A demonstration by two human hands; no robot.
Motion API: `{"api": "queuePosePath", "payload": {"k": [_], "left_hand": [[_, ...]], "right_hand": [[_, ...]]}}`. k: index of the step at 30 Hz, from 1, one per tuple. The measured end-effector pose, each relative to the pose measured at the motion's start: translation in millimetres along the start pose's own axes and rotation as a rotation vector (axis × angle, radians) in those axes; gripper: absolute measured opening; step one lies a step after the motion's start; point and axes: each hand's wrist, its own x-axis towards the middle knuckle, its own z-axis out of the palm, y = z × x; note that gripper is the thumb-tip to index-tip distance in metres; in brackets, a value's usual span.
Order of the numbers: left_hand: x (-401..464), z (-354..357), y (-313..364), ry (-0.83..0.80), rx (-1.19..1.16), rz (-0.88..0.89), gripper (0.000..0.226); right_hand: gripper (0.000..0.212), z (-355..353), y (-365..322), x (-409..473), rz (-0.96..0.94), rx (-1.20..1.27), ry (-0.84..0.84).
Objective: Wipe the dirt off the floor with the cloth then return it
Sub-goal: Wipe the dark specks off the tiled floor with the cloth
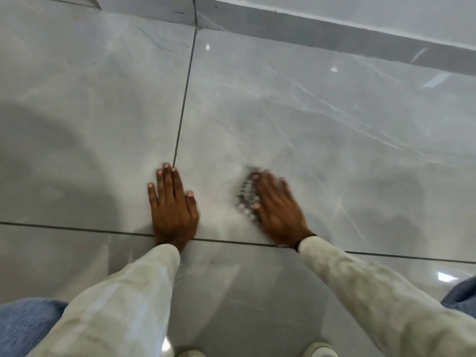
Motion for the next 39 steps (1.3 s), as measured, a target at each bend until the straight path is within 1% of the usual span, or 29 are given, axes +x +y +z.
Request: {"api": "queuePosePath", "payload": {"k": [2, 4, 5, 6, 7, 10, 12, 15, 18, 20, 23, 24, 26, 28, 29, 31, 33, 35, 37, 39], "left_hand": [[0, -1, 1, -0.010, -0.001, -0.004, 0.067], [0, -1, 1, -0.022, -0.005, -0.005, 0.067], [-1, 0, 1, -0.022, -0.002, -0.004, 0.067], [0, 0, 1, -0.021, -0.001, -0.002, 0.067], [-1, 0, 1, -0.020, 0.000, 0.000, 0.067], [-3, -1, 1, -0.019, 0.010, -0.003, 0.067], [-2, -2, 2, -0.025, 0.009, 0.004, 0.067], [0, -1, 3, -0.028, 0.001, 0.004, 0.067], [-1, -9, 6, -0.069, -0.014, -0.006, 0.067], [2, -16, 8, -0.129, -0.029, -0.001, 0.068], [7, -30, 14, -0.193, -0.078, -0.040, 0.068], [9, -35, 16, -0.196, -0.103, -0.066, 0.065], [13, -45, 19, -0.183, -0.158, -0.121, 0.051], [13, -50, 23, -0.176, -0.211, -0.151, 0.034], [13, -52, 24, -0.188, -0.245, -0.157, 0.027], [13, -54, 27, -0.231, -0.312, -0.150, 0.021], [13, -56, 30, -0.265, -0.371, -0.134, 0.022], [16, -58, 33, -0.270, -0.423, -0.121, 0.026], [17, -61, 41, -0.290, -0.456, -0.098, 0.031], [16, -65, 53, -0.324, -0.436, -0.113, 0.040]], "right_hand": [[0.068, -7, 33, -11, 0.285, 0.018, -0.008], [0.069, -5, 30, -11, 0.529, 0.054, 0.052], [0.070, -2, 17, -7, 0.597, 0.076, 0.086], [0.070, -1, 3, 0, 0.621, 0.100, 0.103], [0.069, 2, -10, 7, 0.601, 0.117, 0.107], [0.068, 4, -33, 35, 0.392, 0.122, 0.090], [0.068, -1, -41, 60, 0.299, 0.124, 0.097], [0.067, -1, -53, 79, 0.289, 0.131, 0.086], [0.068, 4, -73, 45, 0.223, 0.146, 0.072], [0.068, 10, -92, 20, 0.254, 0.184, 0.069], [0.070, 6, -110, 14, 0.374, 0.313, 0.037], [0.071, 1, -111, 18, 0.404, 0.348, 0.042], [0.071, -12, -110, 28, 0.424, 0.378, 0.118], [0.066, -25, -106, 38, 0.397, 0.349, 0.176], [0.062, -31, -104, 43, 0.357, 0.311, 0.155], [0.048, -41, -101, 53, 0.270, 0.258, 0.049], [0.035, -49, -94, 60, 0.228, 0.303, -0.030], [0.026, -57, -83, 61, 0.240, 0.431, -0.040], [0.018, -67, -67, 57, 0.321, 0.586, 0.003], [0.012, -73, -42, 52, 0.452, 0.713, 0.035]]}}
